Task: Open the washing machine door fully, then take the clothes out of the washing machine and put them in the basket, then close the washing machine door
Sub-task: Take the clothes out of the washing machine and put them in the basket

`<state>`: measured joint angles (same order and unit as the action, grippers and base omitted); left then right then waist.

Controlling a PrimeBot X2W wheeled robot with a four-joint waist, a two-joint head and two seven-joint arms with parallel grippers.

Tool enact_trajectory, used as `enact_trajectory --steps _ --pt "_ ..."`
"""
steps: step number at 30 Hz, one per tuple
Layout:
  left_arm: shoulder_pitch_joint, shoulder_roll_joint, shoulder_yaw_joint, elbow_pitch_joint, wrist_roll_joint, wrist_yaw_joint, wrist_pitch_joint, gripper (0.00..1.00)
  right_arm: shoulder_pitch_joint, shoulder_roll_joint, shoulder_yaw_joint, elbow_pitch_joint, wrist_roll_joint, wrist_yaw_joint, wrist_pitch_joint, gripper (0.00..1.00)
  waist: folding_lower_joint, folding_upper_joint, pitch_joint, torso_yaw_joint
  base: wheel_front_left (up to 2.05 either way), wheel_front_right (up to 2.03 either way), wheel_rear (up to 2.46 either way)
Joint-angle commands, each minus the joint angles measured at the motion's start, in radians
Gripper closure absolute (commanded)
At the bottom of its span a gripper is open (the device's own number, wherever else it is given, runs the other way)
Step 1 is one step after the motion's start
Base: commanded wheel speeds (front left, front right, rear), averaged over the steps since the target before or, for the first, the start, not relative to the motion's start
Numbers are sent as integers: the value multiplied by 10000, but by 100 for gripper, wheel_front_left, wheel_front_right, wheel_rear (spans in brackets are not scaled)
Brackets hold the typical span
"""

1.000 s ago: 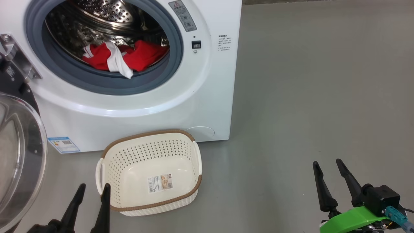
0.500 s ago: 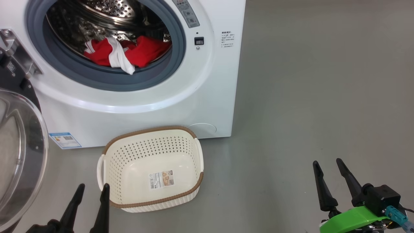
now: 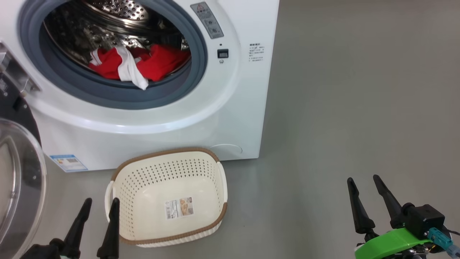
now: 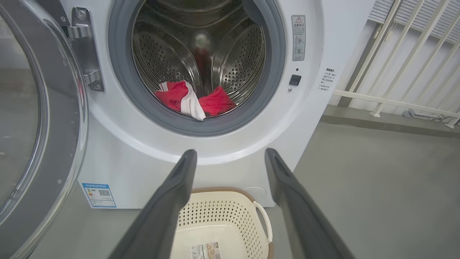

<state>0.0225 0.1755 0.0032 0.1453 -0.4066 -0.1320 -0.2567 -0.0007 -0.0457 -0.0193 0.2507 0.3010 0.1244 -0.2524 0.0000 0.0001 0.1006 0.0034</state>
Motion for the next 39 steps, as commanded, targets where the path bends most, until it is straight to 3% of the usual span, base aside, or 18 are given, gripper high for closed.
enact_trajectory --steps 1,11,26,32,39 --pt "-401 239 387 -197 -94 13 -51 0 -343 -45 234 -263 121 63 -93 0 0 -1 10 8 135 -135 0" --pt "-516 208 443 -32 53 13 -51 0 -416 -45 253 -260 140 63 -93 0 0 -1 53 60 105 -105 0" --pt "-513 173 314 230 78 13 -51 0 -411 -45 287 -197 123 63 -93 0 0 -1 50 67 6 -6 0" --pt "-1061 233 210 1213 264 13 -51 0 -510 -45 319 -248 92 63 -93 0 0 -1 317 61 0 0 0" --pt "-2928 614 -507 2737 217 13 -51 0 -816 -45 476 -330 65 63 -93 0 0 -1 956 -124 0 0 0"
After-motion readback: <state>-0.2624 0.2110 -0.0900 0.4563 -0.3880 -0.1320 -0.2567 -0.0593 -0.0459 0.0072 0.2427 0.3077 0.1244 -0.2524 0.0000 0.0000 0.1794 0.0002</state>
